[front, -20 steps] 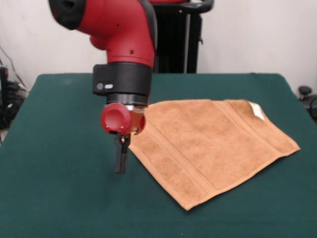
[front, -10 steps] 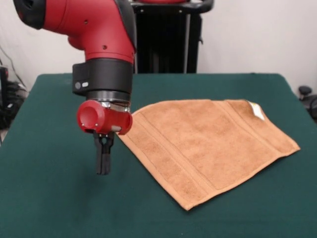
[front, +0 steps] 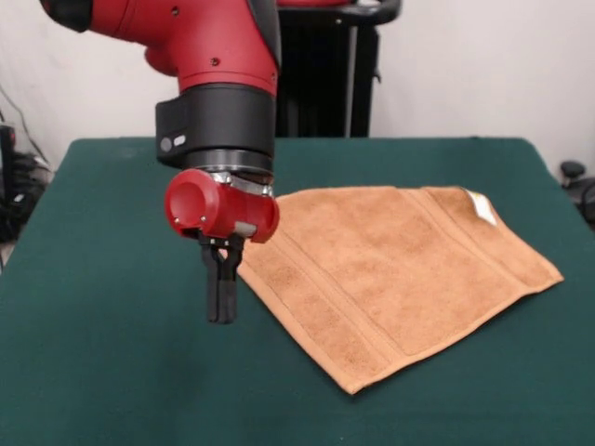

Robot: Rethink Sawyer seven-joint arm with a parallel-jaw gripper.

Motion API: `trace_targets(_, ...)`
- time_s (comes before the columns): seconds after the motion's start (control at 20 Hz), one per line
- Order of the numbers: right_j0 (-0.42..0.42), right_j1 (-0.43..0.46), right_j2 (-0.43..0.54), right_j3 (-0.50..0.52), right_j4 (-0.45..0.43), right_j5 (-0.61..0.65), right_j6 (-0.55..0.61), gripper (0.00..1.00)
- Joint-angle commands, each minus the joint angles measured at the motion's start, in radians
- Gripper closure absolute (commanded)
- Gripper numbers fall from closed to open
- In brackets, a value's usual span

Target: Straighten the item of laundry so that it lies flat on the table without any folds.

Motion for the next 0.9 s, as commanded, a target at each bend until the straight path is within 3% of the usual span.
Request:
trace_targets(0.05, -0.013, 0.034, 0.196, 0.114, 0.058, 0.157, 0.063, 1.00)
trace_targets(0.3, -0.102, 0.079, 0.308, 0.148, 0.120, 0.251, 0.002, 1.00)
trace_targets(0.9, -0.153, 0.133, 0.366, 0.167, 0.197, 0.373, -0.045, 1.00)
